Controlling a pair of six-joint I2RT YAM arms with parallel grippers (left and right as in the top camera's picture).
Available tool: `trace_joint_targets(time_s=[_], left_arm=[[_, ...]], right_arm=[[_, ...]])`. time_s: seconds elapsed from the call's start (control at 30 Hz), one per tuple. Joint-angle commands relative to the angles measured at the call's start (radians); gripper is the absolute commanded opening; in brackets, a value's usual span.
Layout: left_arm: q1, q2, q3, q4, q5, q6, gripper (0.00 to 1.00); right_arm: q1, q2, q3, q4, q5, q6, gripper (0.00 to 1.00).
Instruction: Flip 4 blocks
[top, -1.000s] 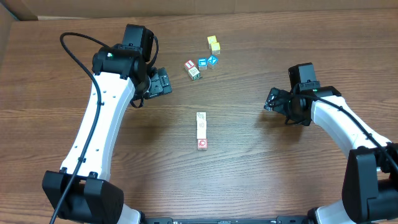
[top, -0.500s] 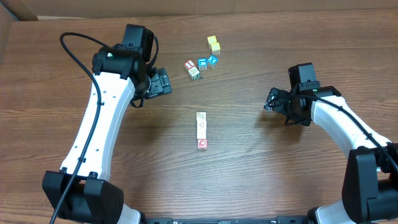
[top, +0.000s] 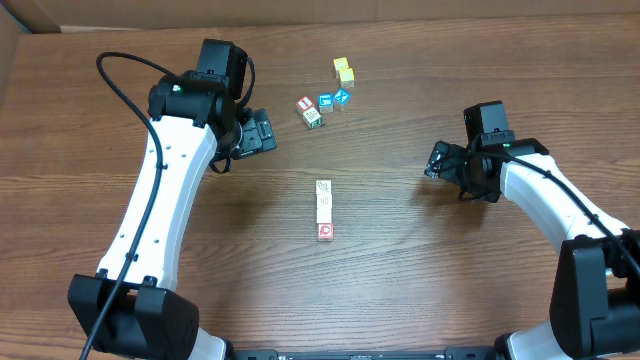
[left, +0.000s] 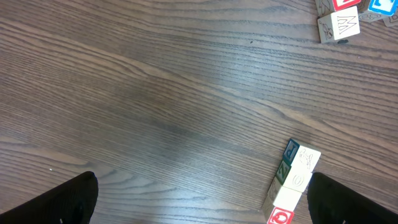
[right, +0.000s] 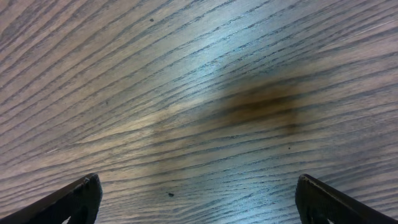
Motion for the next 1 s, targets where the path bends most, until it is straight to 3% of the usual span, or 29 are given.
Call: trace_joint_targets(time_s=[0.0, 0.7, 0.97], left_arm=[[0.006, 0.01, 0.003, 0.004, -0.02, -0.006, 0.99], [0.006, 0.01, 0.003, 0.004, -0.02, -0.006, 1.0], [0.006, 0.01, 0.003, 0.004, -0.02, -0.006, 1.0]], right_arm=[[-0.002, -0.019, 0.017, 0.003, 0.006, -0.007, 1.0], [-0.005, -0.003, 0.016, 0.003, 0.006, -0.007, 1.0], [-0.002, -0.268, 0.016, 0.003, 0.006, -0.007, 1.0]])
